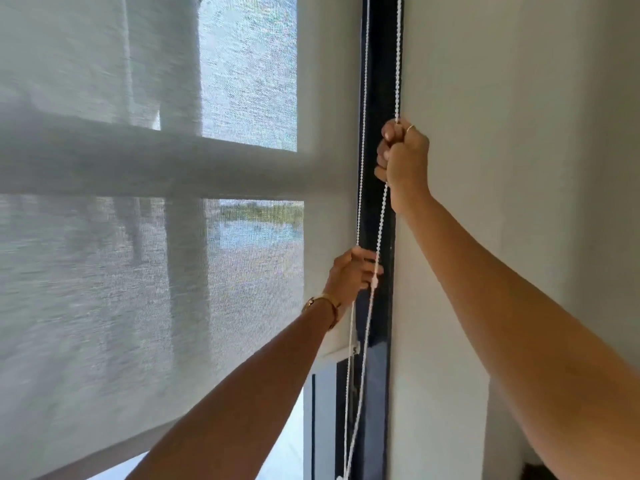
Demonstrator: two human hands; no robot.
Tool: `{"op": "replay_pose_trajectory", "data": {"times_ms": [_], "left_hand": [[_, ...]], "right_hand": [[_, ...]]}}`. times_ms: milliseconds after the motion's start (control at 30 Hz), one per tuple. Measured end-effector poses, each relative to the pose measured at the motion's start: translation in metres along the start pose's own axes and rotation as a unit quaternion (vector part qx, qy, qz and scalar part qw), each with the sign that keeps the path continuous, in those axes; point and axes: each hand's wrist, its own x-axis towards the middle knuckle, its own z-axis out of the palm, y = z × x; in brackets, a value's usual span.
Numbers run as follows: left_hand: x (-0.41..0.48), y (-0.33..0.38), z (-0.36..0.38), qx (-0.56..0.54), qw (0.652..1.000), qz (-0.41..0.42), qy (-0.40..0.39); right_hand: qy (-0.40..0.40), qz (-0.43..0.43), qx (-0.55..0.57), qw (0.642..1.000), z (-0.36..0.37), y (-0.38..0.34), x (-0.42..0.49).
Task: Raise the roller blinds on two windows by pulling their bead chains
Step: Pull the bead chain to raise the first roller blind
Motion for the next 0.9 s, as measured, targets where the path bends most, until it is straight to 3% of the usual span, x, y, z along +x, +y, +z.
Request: {"op": "replay_pose_trajectory", "data": {"times_ms": [300,533,700,800,900], "left_hand": [[0.036,0.110,0.000,-0.039,0.994,0.088,0.047],[0.040,0.140,0.018,-0.106,0.989,0.070,0.077],[0.038,0.124,0.023,-0.033,0.980,0.137,0.138],[0.040,0.120,0.024,0.070,0.949,0.211,0.224],[0.037,0.118,0.028,0.112,0.927,0.248,0.259]], "right_hand": [[0.010,0.044,-0.074,0.996,-0.027,0.065,-0.065],[-0.029,0.100,-0.115,0.988,-0.043,0.114,-0.122],[-0.052,0.129,-0.116,0.983,-0.045,0.119,-0.131],[-0.103,0.164,-0.087,0.977,-0.048,0.109,-0.120],[-0.106,0.189,-0.072,0.973,-0.055,0.087,-0.098]]}}
